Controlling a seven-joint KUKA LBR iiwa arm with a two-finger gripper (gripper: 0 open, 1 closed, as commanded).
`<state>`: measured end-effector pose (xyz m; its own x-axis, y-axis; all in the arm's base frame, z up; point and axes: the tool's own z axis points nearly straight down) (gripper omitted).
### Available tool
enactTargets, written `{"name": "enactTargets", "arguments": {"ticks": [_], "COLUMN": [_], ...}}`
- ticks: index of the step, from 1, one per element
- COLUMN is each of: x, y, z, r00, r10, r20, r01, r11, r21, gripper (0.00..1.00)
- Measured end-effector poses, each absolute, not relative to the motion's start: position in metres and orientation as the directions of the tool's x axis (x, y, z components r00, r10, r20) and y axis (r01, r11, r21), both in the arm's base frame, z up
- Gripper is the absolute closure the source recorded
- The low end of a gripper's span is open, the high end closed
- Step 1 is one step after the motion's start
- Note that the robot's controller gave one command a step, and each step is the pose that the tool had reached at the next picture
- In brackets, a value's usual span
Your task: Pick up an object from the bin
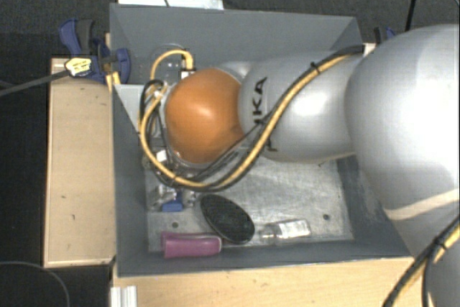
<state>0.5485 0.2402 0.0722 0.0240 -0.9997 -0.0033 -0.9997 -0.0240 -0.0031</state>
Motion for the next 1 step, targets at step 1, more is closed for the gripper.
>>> {"name": "enactTargets", "arguments": {"ticks": [1], "x": [0.5739], "y": [0.2371], "z": [0.3004], "r00": [0.285], "r10": [-0.959], "r20": [-0.003], "r01": [-0.959], "r11": [-0.285], "r21": [-0.012], "gripper": [1.00]}}
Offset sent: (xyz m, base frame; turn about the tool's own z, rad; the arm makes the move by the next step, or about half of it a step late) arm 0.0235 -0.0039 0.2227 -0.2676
